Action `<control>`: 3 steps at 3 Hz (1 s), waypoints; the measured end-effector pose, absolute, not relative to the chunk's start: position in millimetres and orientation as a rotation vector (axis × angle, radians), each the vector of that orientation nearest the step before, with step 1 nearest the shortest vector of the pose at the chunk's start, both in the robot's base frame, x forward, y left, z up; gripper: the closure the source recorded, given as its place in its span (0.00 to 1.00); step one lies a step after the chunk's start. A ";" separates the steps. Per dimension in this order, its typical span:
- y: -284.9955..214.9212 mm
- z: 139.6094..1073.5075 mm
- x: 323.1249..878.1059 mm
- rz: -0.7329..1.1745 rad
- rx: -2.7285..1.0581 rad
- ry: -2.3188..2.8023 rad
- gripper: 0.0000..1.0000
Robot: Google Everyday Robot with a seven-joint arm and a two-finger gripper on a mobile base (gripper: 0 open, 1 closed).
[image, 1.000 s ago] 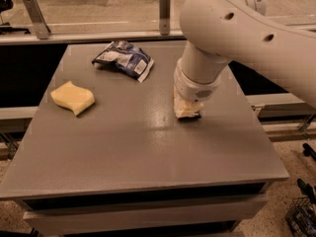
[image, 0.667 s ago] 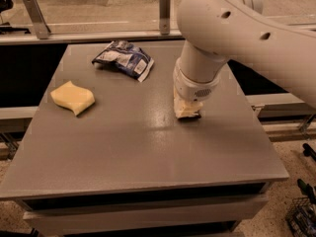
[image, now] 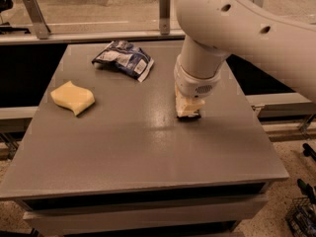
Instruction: Move rxbar chocolate near blue chip bag
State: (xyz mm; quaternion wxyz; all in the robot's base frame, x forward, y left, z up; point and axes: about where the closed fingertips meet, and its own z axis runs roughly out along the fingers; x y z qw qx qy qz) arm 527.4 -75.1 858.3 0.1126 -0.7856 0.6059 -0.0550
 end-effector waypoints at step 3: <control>-79.3 842.9 548.0 -0.155 -2.296 1.816 0.00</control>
Offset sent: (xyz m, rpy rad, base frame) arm -0.0012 -0.0083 0.0029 -0.0118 0.0166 -0.0144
